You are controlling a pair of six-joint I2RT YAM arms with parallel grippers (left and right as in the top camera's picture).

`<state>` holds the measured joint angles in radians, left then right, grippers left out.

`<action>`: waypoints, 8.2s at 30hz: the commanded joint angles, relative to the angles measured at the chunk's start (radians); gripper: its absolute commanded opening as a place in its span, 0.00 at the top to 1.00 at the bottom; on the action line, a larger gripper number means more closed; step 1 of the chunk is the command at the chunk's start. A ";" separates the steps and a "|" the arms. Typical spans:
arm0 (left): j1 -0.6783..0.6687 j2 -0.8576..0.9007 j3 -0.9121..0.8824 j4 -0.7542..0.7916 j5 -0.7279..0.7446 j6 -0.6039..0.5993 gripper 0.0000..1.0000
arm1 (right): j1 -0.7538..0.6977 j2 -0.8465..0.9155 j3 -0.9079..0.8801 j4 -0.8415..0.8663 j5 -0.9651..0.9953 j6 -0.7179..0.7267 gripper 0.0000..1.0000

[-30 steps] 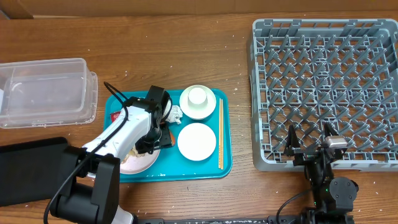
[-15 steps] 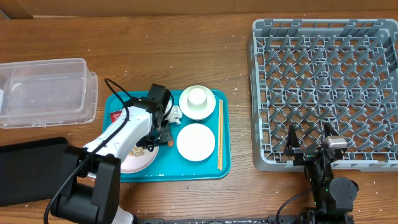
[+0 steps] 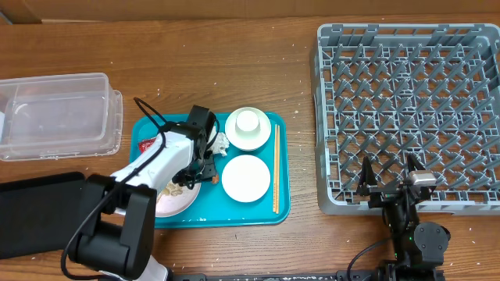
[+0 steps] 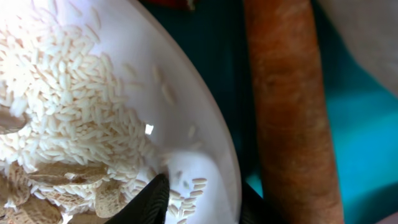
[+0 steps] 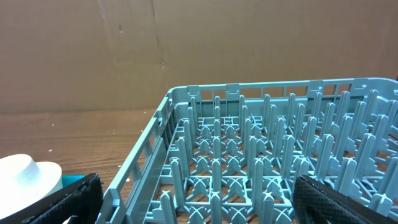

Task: Sort waste into correct bins and load items into the dishwasher
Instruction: 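Grasp the rim of the white plate with the left gripper, then lift the plate and carry it left over the black tray, then tilt the plate with the left gripper to dump rice onto black tray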

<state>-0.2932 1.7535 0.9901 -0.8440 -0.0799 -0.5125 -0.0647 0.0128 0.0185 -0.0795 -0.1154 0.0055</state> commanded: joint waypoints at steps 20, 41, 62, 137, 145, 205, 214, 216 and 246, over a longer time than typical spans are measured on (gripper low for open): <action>-0.009 0.018 0.074 -0.114 -0.029 0.019 0.96 | 0.004 -0.010 -0.010 0.005 0.010 0.006 0.00; -0.008 0.018 0.282 -0.383 -0.163 0.014 0.96 | 0.004 -0.010 -0.010 0.005 0.010 0.006 0.00; 0.069 0.018 0.544 -0.587 -0.300 0.011 0.96 | 0.004 -0.010 -0.010 0.005 0.010 0.006 0.00; 1.493 0.019 0.598 -0.314 0.893 0.246 0.95 | 0.004 -0.010 -0.010 0.005 0.010 0.006 0.00; 1.537 0.019 0.598 -0.306 1.055 0.295 0.92 | 0.004 -0.010 -0.010 0.005 0.010 0.006 0.00; 1.029 0.019 0.335 -0.174 0.037 0.041 0.48 | 0.004 -0.010 -0.010 0.005 0.010 0.006 0.00; 1.028 0.019 0.297 -0.105 -0.031 0.043 0.49 | 0.004 -0.010 -0.010 0.005 0.010 0.006 0.00; 1.026 0.019 0.285 -0.090 -0.032 0.043 0.50 | 0.004 -0.010 -0.010 0.005 0.010 0.006 0.00; 0.988 0.019 0.281 -0.067 0.052 0.086 0.54 | 0.004 -0.010 -0.010 0.005 0.010 0.006 0.00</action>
<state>0.7063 1.7695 1.2758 -0.9054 -0.0597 -0.4419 -0.0647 0.0128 0.0185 -0.0792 -0.1150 0.0074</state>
